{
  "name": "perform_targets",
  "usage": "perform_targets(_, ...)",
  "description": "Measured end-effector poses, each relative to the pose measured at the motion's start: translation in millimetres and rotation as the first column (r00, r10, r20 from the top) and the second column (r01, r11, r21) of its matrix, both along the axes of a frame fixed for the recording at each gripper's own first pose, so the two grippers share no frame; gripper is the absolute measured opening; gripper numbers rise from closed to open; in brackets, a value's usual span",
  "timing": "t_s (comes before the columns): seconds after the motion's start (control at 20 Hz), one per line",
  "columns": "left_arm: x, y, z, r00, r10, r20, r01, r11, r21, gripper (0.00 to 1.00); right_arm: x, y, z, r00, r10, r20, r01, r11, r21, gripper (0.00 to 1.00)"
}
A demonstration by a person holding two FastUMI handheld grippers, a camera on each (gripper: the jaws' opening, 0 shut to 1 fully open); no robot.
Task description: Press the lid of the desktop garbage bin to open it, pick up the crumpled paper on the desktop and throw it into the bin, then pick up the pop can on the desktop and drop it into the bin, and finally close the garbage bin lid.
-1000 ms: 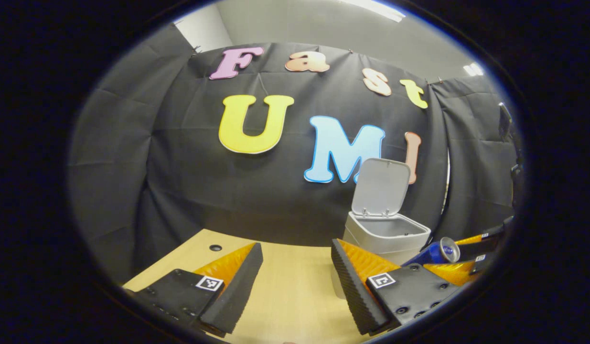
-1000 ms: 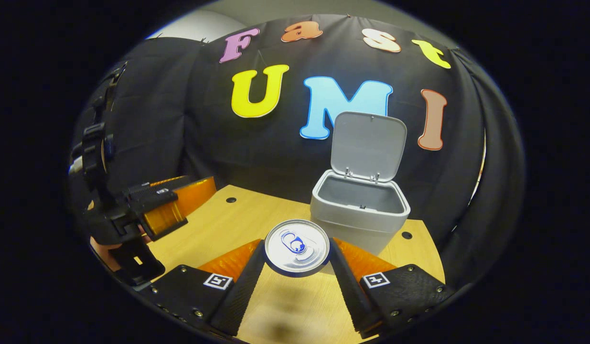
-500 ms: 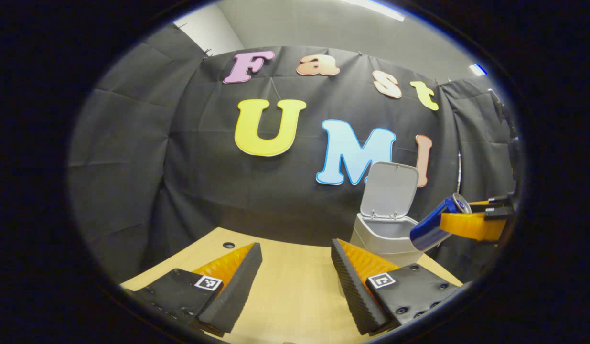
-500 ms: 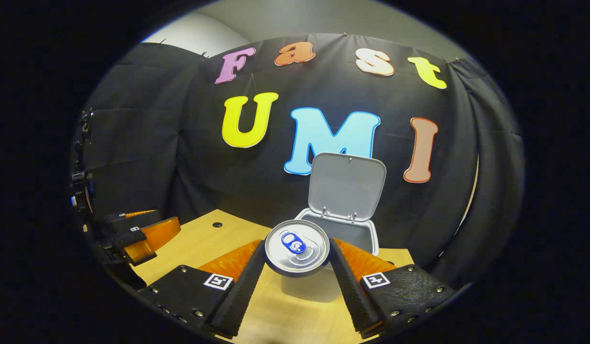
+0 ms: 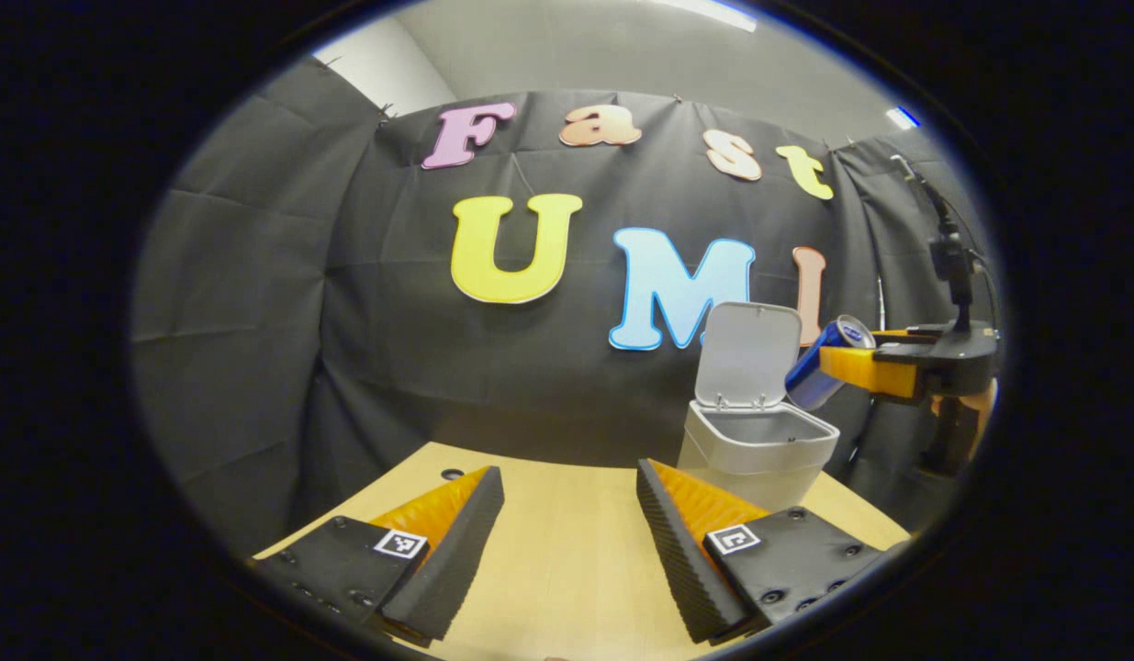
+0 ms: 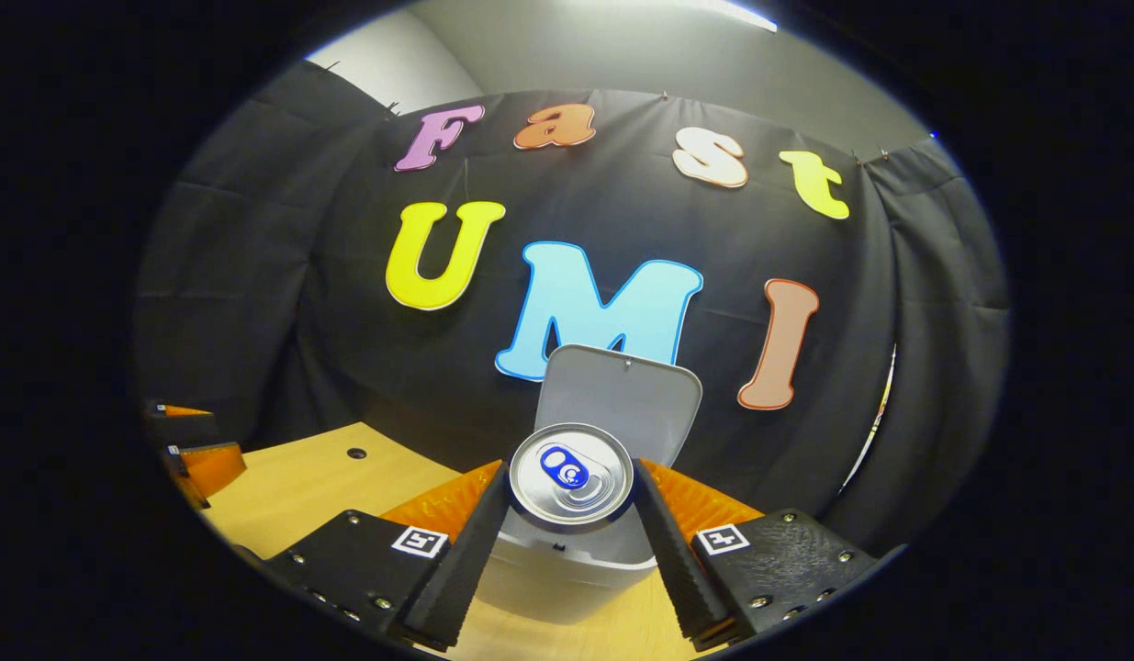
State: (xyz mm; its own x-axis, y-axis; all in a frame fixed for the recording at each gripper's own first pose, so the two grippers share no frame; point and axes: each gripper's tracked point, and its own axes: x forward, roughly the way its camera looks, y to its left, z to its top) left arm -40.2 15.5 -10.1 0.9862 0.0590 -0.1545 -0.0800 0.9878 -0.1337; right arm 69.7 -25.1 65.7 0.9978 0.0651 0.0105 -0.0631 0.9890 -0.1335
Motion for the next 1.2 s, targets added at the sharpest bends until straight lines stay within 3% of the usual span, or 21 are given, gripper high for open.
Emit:
perform_targets(0.3, -3, -8, -15, 1.000, -0.022, -0.015, 0.023, 1.000, 0.021, 0.95, 41, -11, -49, 0.992, -0.055, -0.113, 0.056, 0.998, 0.005, 0.84)
perform_targets(0.55, -5, -15, -26, 0.999, -0.033, -0.042, 0.033, 0.999, -0.005, 0.95, 49, -13, -82, 0.979, -0.063, -0.196, 0.060, 0.998, -0.023, 0.84)
perform_targets(1.2, -7, -21, -25, 0.998, -0.025, -0.051, 0.025, 1.000, 0.008, 0.95, 48, -4, -71, 0.986, 0.006, -0.164, -0.006, 1.000, 0.003, 0.88)
